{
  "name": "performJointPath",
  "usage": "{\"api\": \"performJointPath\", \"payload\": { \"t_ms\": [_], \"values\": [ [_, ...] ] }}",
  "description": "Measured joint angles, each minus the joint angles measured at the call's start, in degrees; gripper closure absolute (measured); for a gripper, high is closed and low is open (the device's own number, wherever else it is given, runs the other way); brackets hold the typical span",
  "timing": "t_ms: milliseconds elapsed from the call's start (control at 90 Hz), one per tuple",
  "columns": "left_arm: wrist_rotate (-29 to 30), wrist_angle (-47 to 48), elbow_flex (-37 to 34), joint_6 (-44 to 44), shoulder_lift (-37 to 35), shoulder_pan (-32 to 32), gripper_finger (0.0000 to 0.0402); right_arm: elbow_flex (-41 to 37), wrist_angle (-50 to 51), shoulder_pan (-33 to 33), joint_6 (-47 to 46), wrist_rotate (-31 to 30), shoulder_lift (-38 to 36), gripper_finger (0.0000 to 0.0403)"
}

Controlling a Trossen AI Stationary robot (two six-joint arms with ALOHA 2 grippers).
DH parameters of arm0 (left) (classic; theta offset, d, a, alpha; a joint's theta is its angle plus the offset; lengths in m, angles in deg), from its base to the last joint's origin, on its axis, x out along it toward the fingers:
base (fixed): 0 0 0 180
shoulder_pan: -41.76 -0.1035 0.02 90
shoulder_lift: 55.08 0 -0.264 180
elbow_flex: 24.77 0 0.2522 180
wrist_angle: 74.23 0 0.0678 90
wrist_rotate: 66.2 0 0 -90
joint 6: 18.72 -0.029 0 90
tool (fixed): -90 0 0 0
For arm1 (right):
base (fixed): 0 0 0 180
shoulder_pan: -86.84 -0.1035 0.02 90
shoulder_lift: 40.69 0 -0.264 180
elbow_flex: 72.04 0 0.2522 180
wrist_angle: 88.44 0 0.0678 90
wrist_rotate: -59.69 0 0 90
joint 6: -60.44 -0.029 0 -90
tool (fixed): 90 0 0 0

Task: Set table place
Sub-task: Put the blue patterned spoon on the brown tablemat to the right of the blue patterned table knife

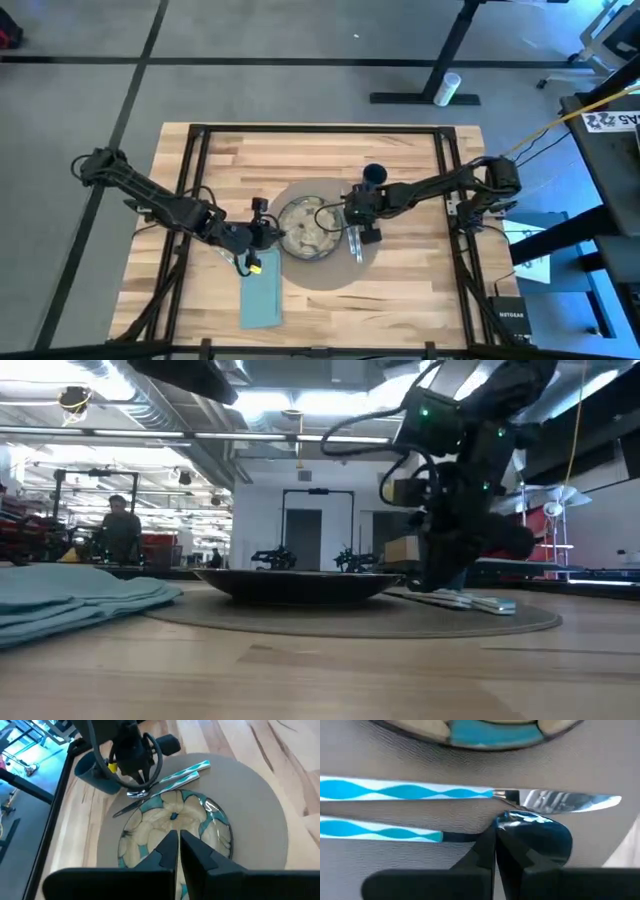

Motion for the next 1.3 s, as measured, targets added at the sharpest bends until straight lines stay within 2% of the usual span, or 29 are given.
{"api": "performJointPath", "payload": {
  "t_ms": [800,1300],
  "values": [
    [1.49,1.20,0.00,1.82,0.00,1.55,0.0401,-0.11,1.58,0.96,-0.33,-8.00,0.00,0.0403],
    [1.51,1.21,0.00,1.82,0.00,1.55,0.0401,-0.11,1.46,2.97,0.23,-8.03,-1.16,0.0403]
  ]
}}
